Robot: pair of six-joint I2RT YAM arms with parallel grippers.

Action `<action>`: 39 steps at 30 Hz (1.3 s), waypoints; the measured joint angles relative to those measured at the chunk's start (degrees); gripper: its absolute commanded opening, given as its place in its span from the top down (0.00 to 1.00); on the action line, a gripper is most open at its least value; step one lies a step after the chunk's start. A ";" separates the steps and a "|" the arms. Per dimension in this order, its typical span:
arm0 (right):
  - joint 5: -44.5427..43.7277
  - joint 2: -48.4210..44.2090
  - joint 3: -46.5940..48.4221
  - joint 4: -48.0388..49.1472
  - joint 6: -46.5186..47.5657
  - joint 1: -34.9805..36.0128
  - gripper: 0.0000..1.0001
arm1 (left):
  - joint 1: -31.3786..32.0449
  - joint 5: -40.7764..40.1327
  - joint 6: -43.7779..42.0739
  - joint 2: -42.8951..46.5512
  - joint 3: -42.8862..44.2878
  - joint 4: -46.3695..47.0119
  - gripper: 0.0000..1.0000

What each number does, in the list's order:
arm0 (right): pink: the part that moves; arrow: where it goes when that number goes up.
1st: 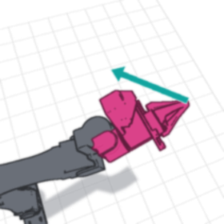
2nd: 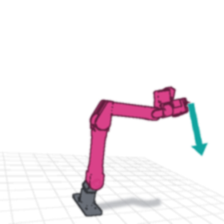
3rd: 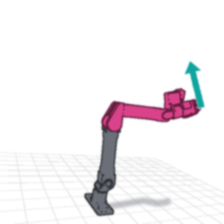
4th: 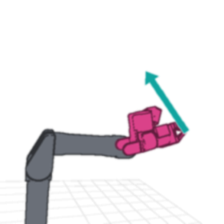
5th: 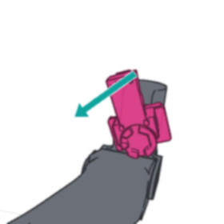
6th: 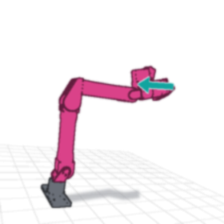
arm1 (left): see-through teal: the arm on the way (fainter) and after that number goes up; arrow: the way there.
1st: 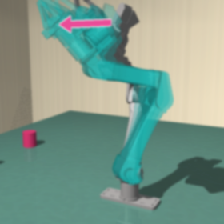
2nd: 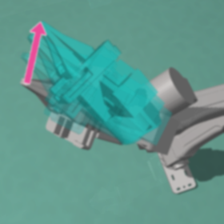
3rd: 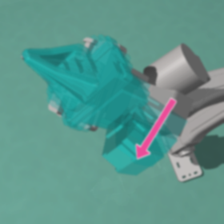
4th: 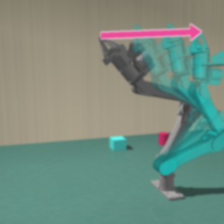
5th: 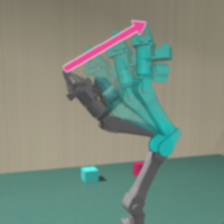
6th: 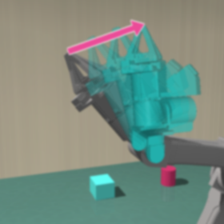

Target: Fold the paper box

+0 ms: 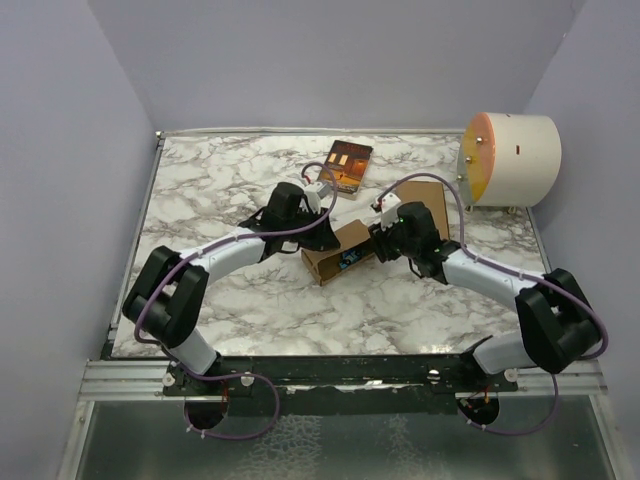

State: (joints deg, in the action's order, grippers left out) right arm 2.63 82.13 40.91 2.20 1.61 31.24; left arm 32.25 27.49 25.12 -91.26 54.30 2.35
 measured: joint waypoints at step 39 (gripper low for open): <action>51.41 7.17 28.50 -35.28 29.79 -4.26 0.60 | -1.07 0.37 -0.22 -2.36 0.35 1.38 0.79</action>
State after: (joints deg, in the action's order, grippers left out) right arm 54.04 89.30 69.41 -33.08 31.40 26.98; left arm 31.18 27.86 24.91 -93.62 54.65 3.73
